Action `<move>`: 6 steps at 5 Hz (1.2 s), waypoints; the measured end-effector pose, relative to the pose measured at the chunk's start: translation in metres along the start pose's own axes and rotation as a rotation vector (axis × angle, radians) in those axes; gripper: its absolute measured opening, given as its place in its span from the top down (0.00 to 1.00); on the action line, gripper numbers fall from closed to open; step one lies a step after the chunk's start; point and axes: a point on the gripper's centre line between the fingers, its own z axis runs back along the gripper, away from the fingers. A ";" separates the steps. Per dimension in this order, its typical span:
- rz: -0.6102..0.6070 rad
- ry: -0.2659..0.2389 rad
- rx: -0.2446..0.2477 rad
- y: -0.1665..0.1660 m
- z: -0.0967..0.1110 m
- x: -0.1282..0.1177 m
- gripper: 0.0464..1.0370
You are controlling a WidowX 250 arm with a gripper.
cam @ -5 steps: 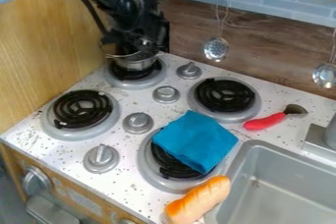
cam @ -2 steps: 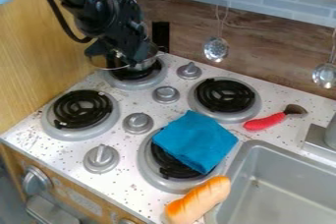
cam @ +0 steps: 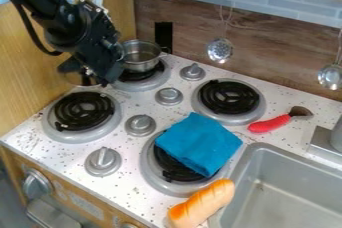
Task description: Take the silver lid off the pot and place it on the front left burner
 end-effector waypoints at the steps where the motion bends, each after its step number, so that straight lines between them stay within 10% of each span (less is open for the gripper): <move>1: -0.013 -0.001 0.020 0.012 -0.002 -0.002 0.74; 6: -0.137 0.027 0.074 0.033 -0.019 -0.053 0.72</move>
